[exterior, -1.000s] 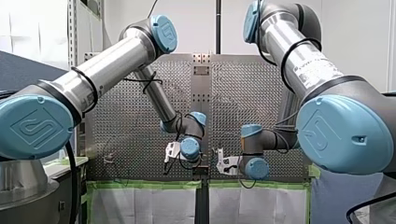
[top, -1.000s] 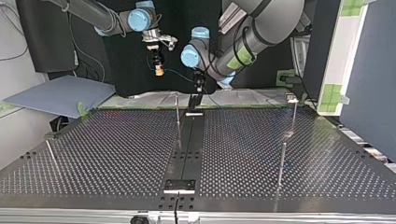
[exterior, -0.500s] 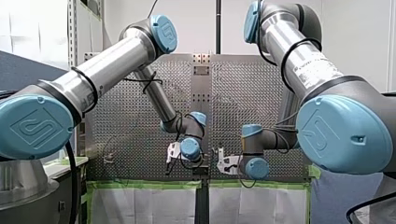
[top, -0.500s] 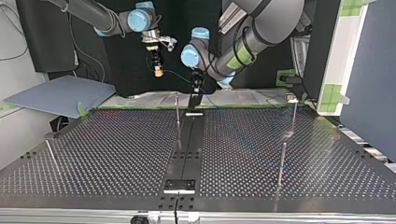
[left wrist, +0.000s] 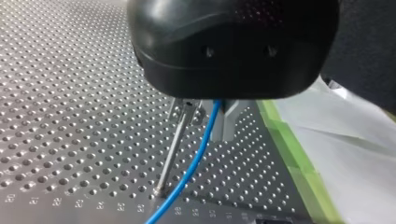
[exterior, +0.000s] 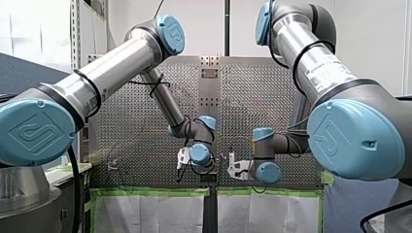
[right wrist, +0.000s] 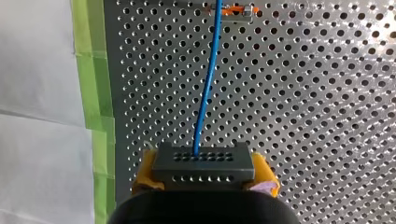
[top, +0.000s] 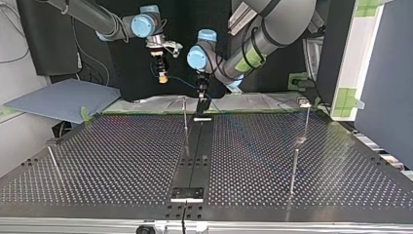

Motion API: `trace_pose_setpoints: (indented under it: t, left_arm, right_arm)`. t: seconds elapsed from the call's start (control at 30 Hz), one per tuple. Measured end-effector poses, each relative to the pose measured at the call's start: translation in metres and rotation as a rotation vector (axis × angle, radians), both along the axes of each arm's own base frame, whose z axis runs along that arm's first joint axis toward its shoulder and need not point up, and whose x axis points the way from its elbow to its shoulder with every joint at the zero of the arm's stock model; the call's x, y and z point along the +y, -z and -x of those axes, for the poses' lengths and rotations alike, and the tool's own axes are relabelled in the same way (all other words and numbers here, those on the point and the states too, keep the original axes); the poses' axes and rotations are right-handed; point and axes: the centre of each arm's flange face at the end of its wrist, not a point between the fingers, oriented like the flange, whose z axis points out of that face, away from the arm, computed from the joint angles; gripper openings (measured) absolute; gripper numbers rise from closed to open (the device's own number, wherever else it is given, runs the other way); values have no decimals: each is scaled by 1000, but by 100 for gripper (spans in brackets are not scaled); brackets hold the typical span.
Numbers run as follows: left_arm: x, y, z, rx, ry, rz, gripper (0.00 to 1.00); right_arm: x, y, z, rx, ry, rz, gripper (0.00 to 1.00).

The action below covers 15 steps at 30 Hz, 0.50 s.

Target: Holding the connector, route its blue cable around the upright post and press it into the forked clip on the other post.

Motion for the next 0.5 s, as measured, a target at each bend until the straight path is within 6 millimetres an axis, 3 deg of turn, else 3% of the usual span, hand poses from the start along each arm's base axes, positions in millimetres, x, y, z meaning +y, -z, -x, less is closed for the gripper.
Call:
trace_pose_setpoints:
  t: [0.5]
  left_arm:
    - [-8, -10, -11, -39, -13, 45, 0]
  right_arm:
    - [-31, -10, 1, -12, 26, 20, 0]
